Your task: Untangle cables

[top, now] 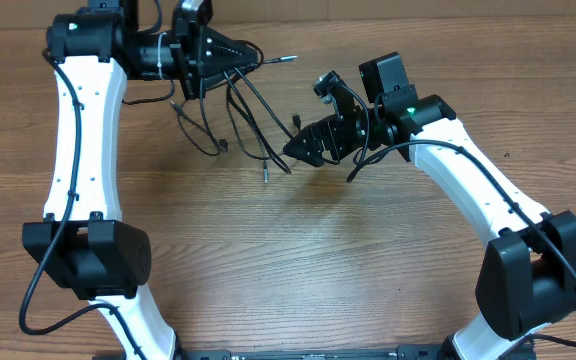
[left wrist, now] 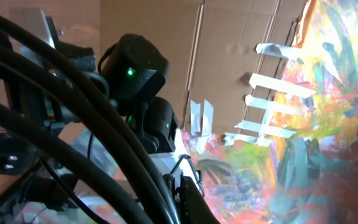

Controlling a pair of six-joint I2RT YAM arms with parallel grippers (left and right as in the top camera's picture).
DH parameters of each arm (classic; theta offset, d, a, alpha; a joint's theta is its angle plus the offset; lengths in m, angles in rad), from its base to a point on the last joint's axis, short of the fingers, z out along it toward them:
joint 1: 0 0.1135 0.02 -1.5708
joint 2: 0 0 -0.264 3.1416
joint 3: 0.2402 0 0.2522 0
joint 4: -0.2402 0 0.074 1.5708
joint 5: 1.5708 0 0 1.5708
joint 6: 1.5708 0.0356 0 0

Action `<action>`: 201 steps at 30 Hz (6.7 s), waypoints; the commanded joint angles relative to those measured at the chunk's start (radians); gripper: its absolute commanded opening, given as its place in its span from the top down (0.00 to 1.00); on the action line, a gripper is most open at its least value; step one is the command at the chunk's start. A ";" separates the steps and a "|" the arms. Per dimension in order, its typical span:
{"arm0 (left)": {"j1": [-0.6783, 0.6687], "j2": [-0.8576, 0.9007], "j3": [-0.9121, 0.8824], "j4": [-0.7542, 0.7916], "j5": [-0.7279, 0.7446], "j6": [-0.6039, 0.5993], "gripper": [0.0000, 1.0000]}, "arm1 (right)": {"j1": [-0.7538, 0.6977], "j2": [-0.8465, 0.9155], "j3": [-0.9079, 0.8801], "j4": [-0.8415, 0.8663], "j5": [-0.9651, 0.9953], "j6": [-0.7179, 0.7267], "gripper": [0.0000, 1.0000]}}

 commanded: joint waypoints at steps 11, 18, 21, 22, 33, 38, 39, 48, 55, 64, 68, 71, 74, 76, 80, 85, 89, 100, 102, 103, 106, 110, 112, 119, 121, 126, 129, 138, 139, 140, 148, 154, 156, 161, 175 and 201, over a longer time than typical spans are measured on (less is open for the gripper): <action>-0.041 -0.043 0.016 0.009 0.039 -0.053 0.96 | 0.042 0.004 -0.008 0.039 -0.014 -0.004 0.00; -0.043 -0.043 0.016 0.014 0.039 -0.034 0.96 | 0.031 0.004 -0.008 0.211 0.000 0.330 0.00; -0.043 -0.043 0.016 0.032 0.039 -0.034 0.96 | 0.031 0.004 -0.008 0.226 0.090 0.492 0.00; -0.043 -0.043 0.016 0.031 0.040 -0.035 0.96 | 0.031 0.004 -0.008 0.219 0.129 0.525 0.00; -0.043 -0.043 0.016 0.041 0.040 -0.034 0.96 | 0.027 0.004 -0.008 0.055 0.610 0.573 0.00; -0.043 -0.043 0.016 0.047 0.040 -0.035 0.96 | 0.027 0.004 -0.008 0.053 0.583 0.572 0.00; -0.043 -0.043 0.016 0.048 0.040 -0.035 0.96 | 0.027 0.004 -0.008 0.050 0.567 0.571 0.00; -0.045 -0.047 0.016 0.058 0.040 -0.085 0.96 | 0.092 0.005 -0.008 0.039 0.290 0.387 0.00; -0.045 -0.075 0.016 0.134 0.040 -0.175 0.96 | 0.184 0.021 -0.008 0.048 0.298 0.331 0.00; -0.045 -0.192 0.016 0.495 0.040 -0.474 0.96 | 0.223 0.120 -0.008 0.055 0.297 0.332 0.00; -0.045 -0.244 0.016 0.648 0.040 -0.613 0.96 | 0.224 0.156 -0.008 0.050 0.299 0.332 0.00; -0.040 -0.270 0.016 0.789 0.040 -0.712 0.96 | 0.222 0.175 -0.008 0.034 0.323 0.332 0.00; -0.024 -0.283 0.016 0.938 0.040 -0.828 0.96 | 0.219 0.190 -0.008 0.016 0.340 0.332 0.00; -0.005 -0.287 0.016 1.063 0.040 -0.921 0.96 | 0.211 0.195 -0.008 -0.002 0.343 0.332 0.00; 0.044 -0.287 0.016 1.189 0.040 -1.041 0.96 | 0.187 0.195 -0.008 -0.017 0.344 0.332 0.00; 0.074 -0.287 0.016 1.209 0.040 -1.028 0.96 | 0.144 0.195 -0.008 -0.018 0.343 0.332 0.00; 0.074 -0.287 0.016 1.209 0.040 -0.968 0.96 | 0.099 0.195 -0.008 -0.029 0.343 0.336 0.00; 0.074 -0.281 0.016 1.151 0.039 -0.671 0.96 | -0.151 0.194 -0.008 -0.072 0.165 0.230 0.00; 0.074 -0.268 0.016 1.110 0.029 -0.634 0.96 | -0.208 0.194 -0.008 -0.062 -0.055 0.107 0.00; 0.074 -0.260 0.015 1.083 0.017 -0.615 0.96 | -0.228 0.194 -0.008 -0.062 -0.122 0.067 0.00; 0.075 -0.224 0.015 1.001 -0.035 -0.558 0.96 | -0.262 0.194 -0.008 -0.092 -0.273 -0.087 0.00; 0.076 -0.163 0.015 0.991 -0.072 -0.550 0.96 | -0.263 0.194 -0.008 -0.211 -0.331 -0.336 0.00; 0.077 -0.133 0.015 0.991 -0.095 -0.549 0.96 | -0.263 0.194 -0.008 -0.269 -0.332 -0.414 0.00; 0.077 -0.037 0.015 0.592 -0.297 -0.262 0.96 | -0.286 0.194 -0.007 -0.294 -0.331 -0.446 0.00; 0.068 -0.032 0.015 0.352 -0.536 -0.148 0.96 | -0.297 0.194 -0.007 -0.294 -0.331 -0.437 0.00; -0.018 -0.031 0.015 -0.013 -1.135 -0.024 0.95 | -0.309 0.194 -0.007 -0.292 -0.331 -0.419 0.00; -0.110 -0.031 0.015 -0.108 -1.348 0.029 0.91 | -0.309 0.194 -0.007 -0.242 -0.327 -0.332 0.00; -0.327 -0.031 -0.063 -0.144 -1.700 0.028 0.00 | -0.309 0.194 -0.007 -0.210 -0.301 -0.209 0.00; -0.330 -0.031 -0.063 -0.139 -1.699 0.028 0.00 | -0.309 0.194 -0.007 -0.212 -0.301 -0.209 0.00; -0.331 -0.032 -0.063 -0.135 -1.699 0.028 0.00 | -0.309 0.194 -0.007 -0.214 -0.300 -0.209 0.00; -0.256 -0.034 -0.062 -0.150 -1.699 0.022 0.00 | -0.308 0.194 -0.007 -0.214 -0.130 -0.107 0.00; -0.167 -0.033 -0.063 -0.146 -1.699 -0.043 0.01 | -0.254 0.194 -0.007 -0.209 -0.116 -0.097 0.00; -0.134 -0.033 -0.063 -0.148 -1.698 -0.043 0.00 | -0.194 0.194 -0.007 -0.180 -0.068 -0.037 0.00; -0.120 -0.033 -0.063 -0.154 -1.714 -0.021 0.00 | -0.075 0.194 -0.007 -0.080 -0.057 0.071 0.00; -0.121 -0.033 -0.063 -0.150 -1.725 -0.005 0.01 | 0.076 0.195 -0.007 0.329 -0.077 0.479 0.00; -0.122 -0.033 -0.063 -0.150 -1.725 -0.005 0.00 | 0.198 0.206 -0.008 0.293 0.246 0.587 0.96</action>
